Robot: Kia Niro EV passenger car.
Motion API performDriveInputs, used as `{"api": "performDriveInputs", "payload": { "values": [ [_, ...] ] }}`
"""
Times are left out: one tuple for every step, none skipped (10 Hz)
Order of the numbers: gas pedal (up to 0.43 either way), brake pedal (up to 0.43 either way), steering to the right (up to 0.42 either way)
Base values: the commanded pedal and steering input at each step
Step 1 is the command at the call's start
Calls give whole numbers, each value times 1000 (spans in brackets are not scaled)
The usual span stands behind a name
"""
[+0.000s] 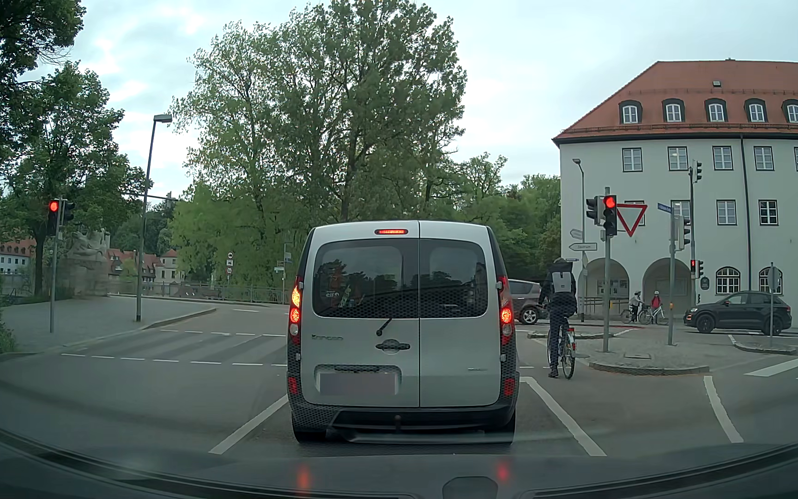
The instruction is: Follow the waypoints while adhering to traffic rules and regulations
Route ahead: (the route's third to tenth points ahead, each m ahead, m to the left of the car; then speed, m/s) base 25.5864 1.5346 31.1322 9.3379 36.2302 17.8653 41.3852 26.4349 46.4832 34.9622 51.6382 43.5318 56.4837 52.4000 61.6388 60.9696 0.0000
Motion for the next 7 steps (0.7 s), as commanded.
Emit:
{"api": "performDriveInputs", "payload": {
  "values": [
    [0, 244, -5],
    [0, 244, -5],
    [0, 244, -5],
    [0, 250, -5],
    [0, 244, -5],
    [0, 244, -5],
    [0, 244, -5]
  ]
}}
